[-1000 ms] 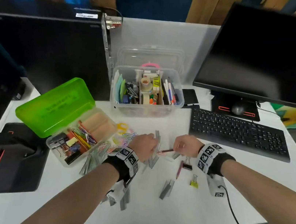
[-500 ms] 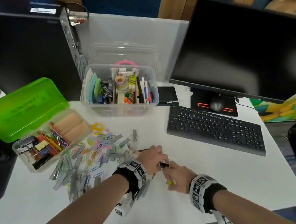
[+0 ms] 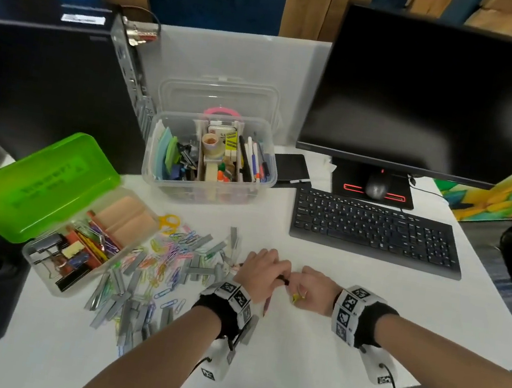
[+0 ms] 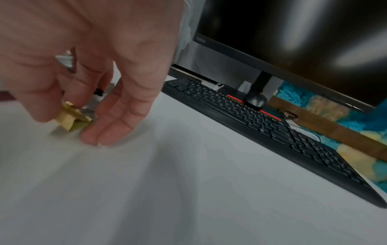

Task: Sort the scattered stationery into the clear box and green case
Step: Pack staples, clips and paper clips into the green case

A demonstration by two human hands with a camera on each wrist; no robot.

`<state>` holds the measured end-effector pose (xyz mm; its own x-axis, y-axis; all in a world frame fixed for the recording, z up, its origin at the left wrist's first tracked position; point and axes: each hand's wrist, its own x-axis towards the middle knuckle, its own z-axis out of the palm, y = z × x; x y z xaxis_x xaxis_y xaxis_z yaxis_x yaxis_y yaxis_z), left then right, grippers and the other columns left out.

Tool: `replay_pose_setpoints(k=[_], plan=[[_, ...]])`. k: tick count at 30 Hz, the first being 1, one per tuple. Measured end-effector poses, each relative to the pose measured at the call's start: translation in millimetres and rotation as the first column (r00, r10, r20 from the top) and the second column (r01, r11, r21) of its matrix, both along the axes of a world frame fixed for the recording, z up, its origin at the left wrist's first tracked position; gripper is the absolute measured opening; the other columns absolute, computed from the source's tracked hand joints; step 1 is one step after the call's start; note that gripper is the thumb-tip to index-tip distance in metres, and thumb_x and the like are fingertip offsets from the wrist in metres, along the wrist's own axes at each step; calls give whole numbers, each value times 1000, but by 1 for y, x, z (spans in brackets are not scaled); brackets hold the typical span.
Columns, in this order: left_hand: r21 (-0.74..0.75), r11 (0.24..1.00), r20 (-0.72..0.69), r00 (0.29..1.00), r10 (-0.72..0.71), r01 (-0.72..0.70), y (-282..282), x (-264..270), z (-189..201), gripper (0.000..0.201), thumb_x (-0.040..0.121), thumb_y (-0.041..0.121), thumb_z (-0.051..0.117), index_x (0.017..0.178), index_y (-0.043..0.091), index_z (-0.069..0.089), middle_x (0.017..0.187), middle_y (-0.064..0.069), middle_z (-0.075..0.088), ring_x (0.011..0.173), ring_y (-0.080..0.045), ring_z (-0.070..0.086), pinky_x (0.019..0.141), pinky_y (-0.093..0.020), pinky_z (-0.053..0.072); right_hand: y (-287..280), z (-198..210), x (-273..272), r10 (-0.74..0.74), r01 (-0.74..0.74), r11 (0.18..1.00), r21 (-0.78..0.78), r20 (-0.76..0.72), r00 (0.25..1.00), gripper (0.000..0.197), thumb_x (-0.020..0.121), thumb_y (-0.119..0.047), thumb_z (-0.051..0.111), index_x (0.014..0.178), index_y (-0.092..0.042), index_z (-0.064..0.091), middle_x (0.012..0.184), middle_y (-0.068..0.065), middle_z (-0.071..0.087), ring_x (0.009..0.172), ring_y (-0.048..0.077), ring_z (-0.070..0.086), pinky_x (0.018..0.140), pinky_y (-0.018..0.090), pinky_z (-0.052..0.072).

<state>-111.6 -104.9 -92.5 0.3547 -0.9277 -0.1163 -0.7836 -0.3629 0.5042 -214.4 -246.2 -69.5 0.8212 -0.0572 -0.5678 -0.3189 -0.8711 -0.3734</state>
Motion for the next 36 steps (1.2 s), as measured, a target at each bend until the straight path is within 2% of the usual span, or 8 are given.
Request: replay_pose_setpoints(k=[5, 8, 14, 22, 25, 29, 32, 36], plan=[[-33, 990, -139, 981, 134, -140, 24, 29, 10, 15, 92, 15, 55, 107, 12, 56, 105, -7, 45, 97, -27, 49, 84, -33, 37, 14, 13, 39, -71, 69, 997, 26, 91, 993, 17, 79, -17, 67, 91, -24, 57, 85, -5, 40, 83, 14, 48, 73, 21, 35], [-20, 971, -151, 961, 231, -236, 52, 53, 17, 21, 91, 12, 54, 112, 12, 55, 109, -7, 42, 99, -26, 50, 89, -36, 40, 37, 20, 69, -99, 93, 995, 46, 159, 982, 18, 76, -13, 70, 93, -17, 64, 83, -5, 43, 80, 12, 46, 70, 18, 33], [34, 945, -15, 945, 325, -325, 118, 100, 32, 29, 94, 16, 53, 121, 8, 61, 116, -12, 44, 103, -25, 52, 87, -26, 36, 99, 21, 124, -45, 26, 996, 85, 235, 971, 23, 77, -12, 70, 99, -7, 67, 93, 1, 45, 89, 22, 54, 79, 23, 40], [20, 850, 219, 832, 510, -527, 229, 137, 36, 33, 93, 28, 54, 125, 21, 57, 127, -6, 52, 117, -29, 49, 99, -38, 35, 195, 23, 194, 4, -69, 980, 185, 333, 943, 23, 76, -10, 69, 99, -7, 64, 95, 4, 42, 85, 25, 54, 80, 28, 44], [7, 777, 281, 747, 602, -629, 259, 147, 35, 35, 92, 29, 55, 126, 24, 54, 126, -5, 53, 117, -28, 49, 97, -38, 32, 221, 23, 211, -12, -74, 973, 217, 370, 929, 21, 76, -6, 67, 97, -6, 64, 91, -1, 41, 80, 17, 50, 81, 27, 44], [51, 753, 318, 726, 610, -656, 287, 153, 27, 34, 88, 35, 61, 121, 27, 57, 122, 0, 58, 115, -25, 52, 92, -38, 33, 246, 21, 224, -33, -90, 951, 295, 388, 921, 16, 77, -3, 67, 93, -3, 65, 75, -15, 41, 76, 14, 48, 70, 23, 42], [70, 753, 305, 733, 608, -654, 297, 154, 22, 31, 84, 33, 66, 113, 25, 60, 117, 0, 60, 114, -26, 53, 89, -39, 31, 262, 17, 230, -36, -101, 933, 346, 370, 928, 16, 77, -4, 69, 93, -4, 65, 74, -8, 48, 74, 14, 47, 62, 18, 37], [178, 751, 393, 745, 539, -637, 296, 155, 20, 30, 84, 39, 62, 111, 28, 57, 118, 5, 59, 117, -21, 50, 90, -36, 28, 276, 13, 235, 1, -129, 924, 359, 336, 942, 17, 74, -3, 71, 90, -5, 66, 81, 2, 54, 76, 18, 51, 72, 33, 46]])
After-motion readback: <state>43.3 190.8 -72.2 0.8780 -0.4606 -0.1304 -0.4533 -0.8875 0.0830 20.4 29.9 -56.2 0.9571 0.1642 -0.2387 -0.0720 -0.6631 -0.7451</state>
